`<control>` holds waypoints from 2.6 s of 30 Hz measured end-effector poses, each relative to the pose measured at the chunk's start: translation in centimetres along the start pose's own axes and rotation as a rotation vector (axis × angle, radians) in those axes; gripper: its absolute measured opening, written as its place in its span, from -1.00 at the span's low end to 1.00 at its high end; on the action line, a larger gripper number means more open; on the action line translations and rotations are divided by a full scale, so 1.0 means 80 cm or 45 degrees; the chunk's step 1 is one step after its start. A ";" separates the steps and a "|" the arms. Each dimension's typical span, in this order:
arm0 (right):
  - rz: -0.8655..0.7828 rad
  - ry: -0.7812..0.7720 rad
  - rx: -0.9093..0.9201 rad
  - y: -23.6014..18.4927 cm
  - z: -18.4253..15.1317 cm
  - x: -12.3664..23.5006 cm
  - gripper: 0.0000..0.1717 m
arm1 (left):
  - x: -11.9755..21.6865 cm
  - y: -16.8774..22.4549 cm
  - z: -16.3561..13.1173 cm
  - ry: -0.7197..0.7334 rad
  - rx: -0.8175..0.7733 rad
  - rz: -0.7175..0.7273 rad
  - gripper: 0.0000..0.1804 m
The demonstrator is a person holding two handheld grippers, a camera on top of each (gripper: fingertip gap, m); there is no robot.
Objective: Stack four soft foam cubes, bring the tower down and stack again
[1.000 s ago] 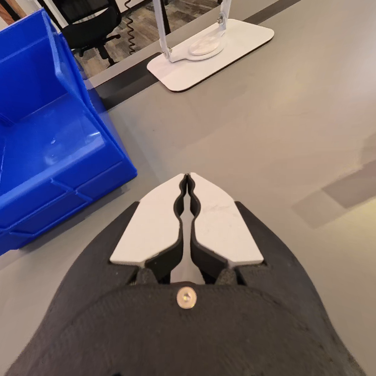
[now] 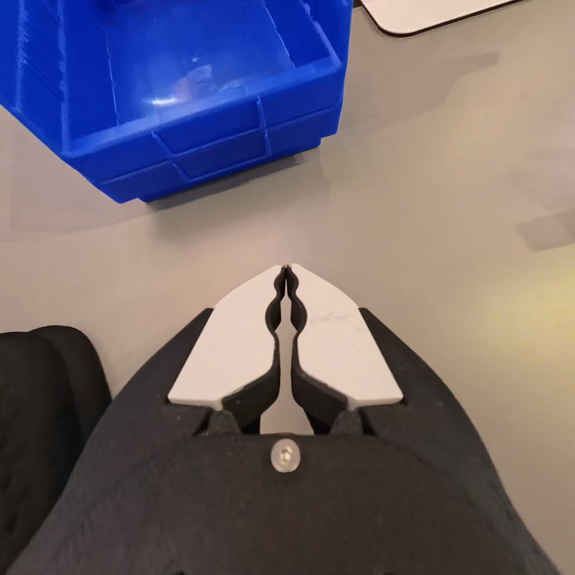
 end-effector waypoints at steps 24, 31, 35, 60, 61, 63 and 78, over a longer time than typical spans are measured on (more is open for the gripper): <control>0.137 0.156 0.248 -0.069 0.042 0.006 -1.00 | 0.005 -0.027 -0.008 0.081 -0.047 0.002 -0.98; 0.353 0.306 0.663 -0.107 0.044 0.017 -0.67 | -0.006 -0.016 -0.010 0.062 -0.131 -0.044 -0.97; 0.331 0.309 0.932 -0.131 0.043 0.010 -0.49 | -0.013 -0.016 -0.011 0.038 -0.152 -0.053 -0.97; 0.241 0.113 1.315 -0.007 0.091 -0.008 -0.68 | -0.028 -0.015 -0.013 0.014 -0.160 -0.072 -0.97; 0.259 0.121 1.308 0.001 0.092 -0.008 -0.68 | -0.029 -0.015 -0.013 0.011 -0.159 -0.073 -0.97; 0.285 0.129 1.305 0.012 0.094 -0.010 -0.68 | -0.032 -0.014 -0.013 0.007 -0.155 -0.079 -0.97; 0.478 0.257 1.575 -0.140 0.094 0.020 -0.36 | -0.040 -0.010 -0.011 0.006 -0.158 -0.085 -0.98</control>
Point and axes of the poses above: each gripper's, where its closed fingertips meet, x back along the fingers, z out of its top, y = z × x across the jaws, the point moved 9 cm from there along x, back along the fingers, and after that the axes turned 4 degrees about -y, right-handed, at the moved point
